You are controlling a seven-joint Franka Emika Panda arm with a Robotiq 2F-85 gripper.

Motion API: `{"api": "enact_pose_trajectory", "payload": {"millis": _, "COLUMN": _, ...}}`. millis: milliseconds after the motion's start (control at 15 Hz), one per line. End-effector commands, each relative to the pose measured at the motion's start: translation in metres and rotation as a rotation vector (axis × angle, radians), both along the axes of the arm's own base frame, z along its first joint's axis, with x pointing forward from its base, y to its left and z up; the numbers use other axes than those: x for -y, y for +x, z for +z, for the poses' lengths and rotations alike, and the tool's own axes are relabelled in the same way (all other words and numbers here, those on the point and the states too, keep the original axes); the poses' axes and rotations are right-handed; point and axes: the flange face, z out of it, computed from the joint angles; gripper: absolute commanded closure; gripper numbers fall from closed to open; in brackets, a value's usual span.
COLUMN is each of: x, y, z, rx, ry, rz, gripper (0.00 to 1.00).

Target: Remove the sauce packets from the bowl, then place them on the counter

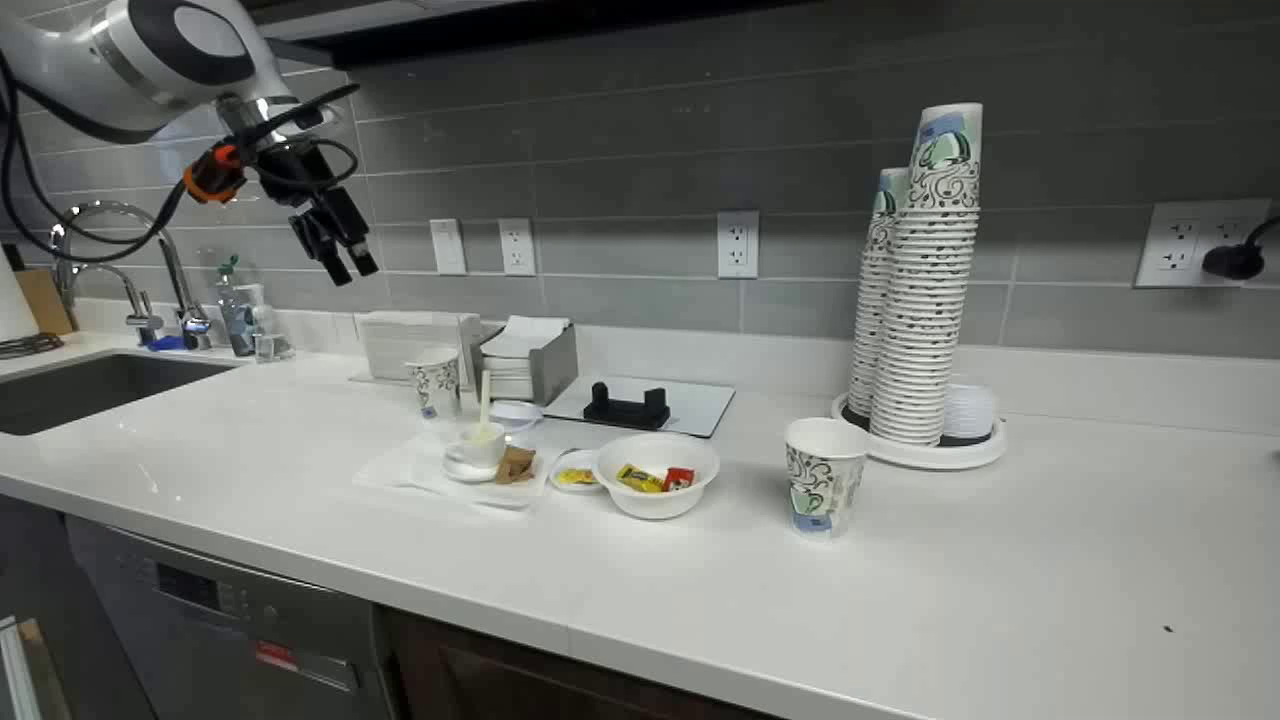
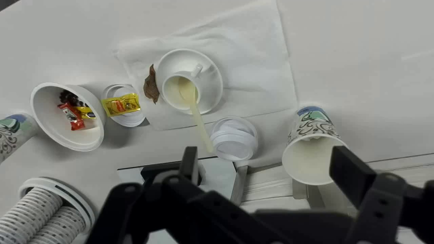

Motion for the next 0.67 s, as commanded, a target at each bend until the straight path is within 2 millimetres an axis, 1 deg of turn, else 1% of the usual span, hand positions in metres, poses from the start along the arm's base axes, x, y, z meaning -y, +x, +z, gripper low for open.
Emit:
{"api": "enact_pose_trajectory", "payload": {"millis": 0, "x": 0.0001, "y": 0.0002, "z": 0.0002, "rx": -0.001, "ry": 0.0, "rz": 0.0, "gripper": 0.0}}
{"api": "enact_pose_trajectory", "payload": {"millis": 533, "x": 0.0001, "y": 0.0001, "z": 0.0002, "rx": -0.001, "ry": 0.0, "rz": 0.0, "gripper": 0.0}}
{"api": "enact_pose_trajectory", "payload": {"millis": 600, "x": 0.0065, "y": 0.0024, "z": 0.0023, "rx": 0.012, "ry": 0.03, "rz": -0.015, "gripper": 0.0}}
